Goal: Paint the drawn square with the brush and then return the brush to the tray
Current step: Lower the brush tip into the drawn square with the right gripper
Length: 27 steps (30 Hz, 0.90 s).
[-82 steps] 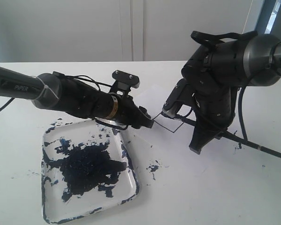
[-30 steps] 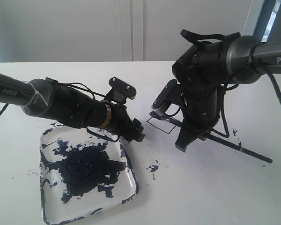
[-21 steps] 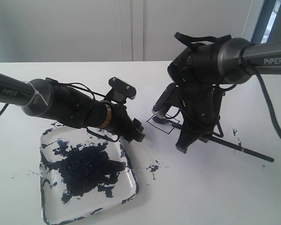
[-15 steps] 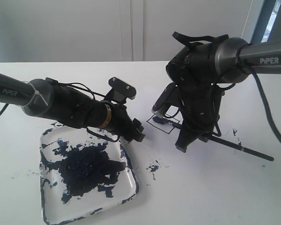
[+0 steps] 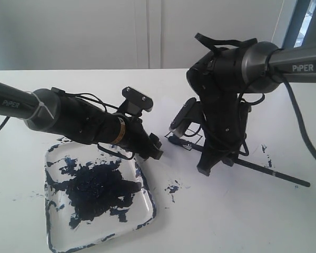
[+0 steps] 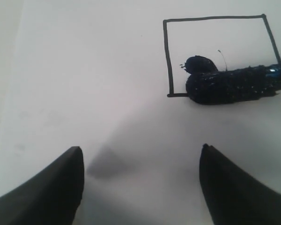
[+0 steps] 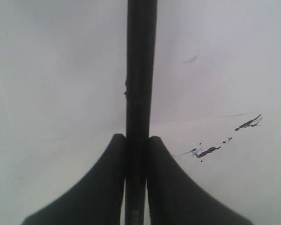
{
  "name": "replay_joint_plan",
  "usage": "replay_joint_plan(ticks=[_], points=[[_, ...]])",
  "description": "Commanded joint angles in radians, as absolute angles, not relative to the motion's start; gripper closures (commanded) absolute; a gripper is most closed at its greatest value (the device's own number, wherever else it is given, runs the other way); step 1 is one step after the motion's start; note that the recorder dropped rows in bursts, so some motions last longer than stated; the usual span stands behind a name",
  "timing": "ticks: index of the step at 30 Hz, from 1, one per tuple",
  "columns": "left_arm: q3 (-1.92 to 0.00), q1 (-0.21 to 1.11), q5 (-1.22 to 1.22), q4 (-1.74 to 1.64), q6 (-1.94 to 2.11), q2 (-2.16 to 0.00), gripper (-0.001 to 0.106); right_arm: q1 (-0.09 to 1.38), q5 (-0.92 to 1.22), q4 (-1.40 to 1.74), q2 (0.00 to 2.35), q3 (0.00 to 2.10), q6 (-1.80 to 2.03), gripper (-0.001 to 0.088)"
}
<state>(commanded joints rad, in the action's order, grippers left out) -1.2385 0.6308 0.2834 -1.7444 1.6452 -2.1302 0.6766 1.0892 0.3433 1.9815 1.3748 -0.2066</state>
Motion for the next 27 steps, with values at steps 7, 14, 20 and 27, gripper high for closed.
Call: replay_joint_plan(ticks=[7,14,20,27], points=[[-1.238,0.631,0.287,-1.744,1.645,-2.130,0.033,0.677,1.083,0.379,1.998,1.379,-0.203,0.0868],[-1.238,0.631,0.287,-1.744,1.645,-2.130,0.033,0.677,1.074,0.443,2.039,1.386,-0.146,0.0868],[-1.238,0.631,0.287,-1.744,1.645,-2.130,0.033,0.677,1.052,0.504,2.039,1.386,-0.093,0.0868],[-1.238,0.631,0.295,-1.744,1.645,-2.130,0.033,0.677,1.042,0.549,2.056,1.386,-0.068,0.0868]])
